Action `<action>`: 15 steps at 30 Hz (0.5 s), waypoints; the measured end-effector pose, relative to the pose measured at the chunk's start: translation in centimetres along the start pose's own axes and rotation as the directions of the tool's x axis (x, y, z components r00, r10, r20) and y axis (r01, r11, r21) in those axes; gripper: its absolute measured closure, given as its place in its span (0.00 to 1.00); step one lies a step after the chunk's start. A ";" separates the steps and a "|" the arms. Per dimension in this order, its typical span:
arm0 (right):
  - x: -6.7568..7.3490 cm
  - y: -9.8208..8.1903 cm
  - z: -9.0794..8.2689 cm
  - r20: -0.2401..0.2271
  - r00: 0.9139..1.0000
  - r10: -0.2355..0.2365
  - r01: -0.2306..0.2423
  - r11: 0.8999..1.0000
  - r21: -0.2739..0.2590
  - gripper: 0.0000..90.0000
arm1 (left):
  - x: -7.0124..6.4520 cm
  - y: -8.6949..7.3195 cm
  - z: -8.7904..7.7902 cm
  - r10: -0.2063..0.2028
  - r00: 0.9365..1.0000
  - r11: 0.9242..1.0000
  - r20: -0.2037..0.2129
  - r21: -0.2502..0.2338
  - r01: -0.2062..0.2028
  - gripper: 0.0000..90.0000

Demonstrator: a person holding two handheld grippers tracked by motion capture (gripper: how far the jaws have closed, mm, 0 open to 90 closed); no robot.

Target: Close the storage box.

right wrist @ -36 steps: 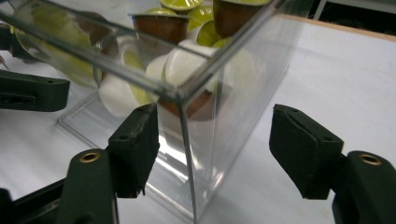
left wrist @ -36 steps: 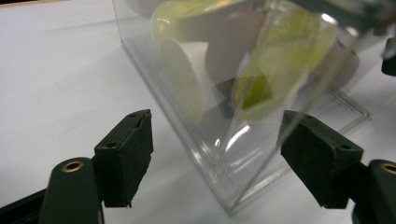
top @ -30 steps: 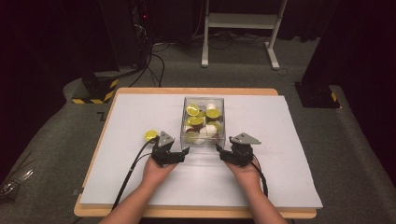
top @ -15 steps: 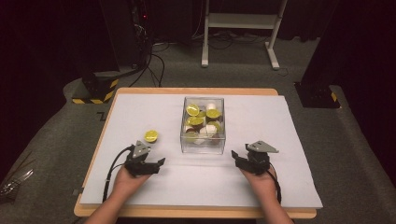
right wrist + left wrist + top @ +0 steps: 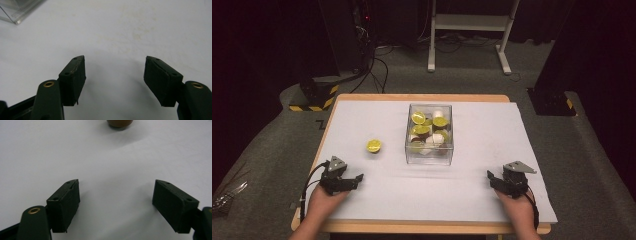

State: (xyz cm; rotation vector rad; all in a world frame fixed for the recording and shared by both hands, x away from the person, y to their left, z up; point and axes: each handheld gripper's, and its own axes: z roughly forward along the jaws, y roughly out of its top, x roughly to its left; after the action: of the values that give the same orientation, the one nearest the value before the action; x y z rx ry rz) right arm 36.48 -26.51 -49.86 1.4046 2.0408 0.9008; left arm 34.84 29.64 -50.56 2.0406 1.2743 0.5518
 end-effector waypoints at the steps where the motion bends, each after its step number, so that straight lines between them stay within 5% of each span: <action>1: -0.1 -0.1 0.1 -0.003 1.000 -0.001 0.001 1.000 0.024 0.36 | 0.1 0.0 0.0 0.000 1.000 1.000 0.001 -0.003 0.000 0.24; 15: 0.0 -0.3 0.2 -0.011 1.000 -0.013 0.013 1.000 0.028 0.38 | -0.3 -0.4 -0.1 -0.020 1.000 0.999 -0.019 -0.026 0.019 0.25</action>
State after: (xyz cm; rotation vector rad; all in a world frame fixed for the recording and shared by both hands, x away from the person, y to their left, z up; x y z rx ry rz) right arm 36.41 -26.53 -50.24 1.4022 2.0756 0.8789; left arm 34.42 29.55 -50.79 2.0043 1.2905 0.5773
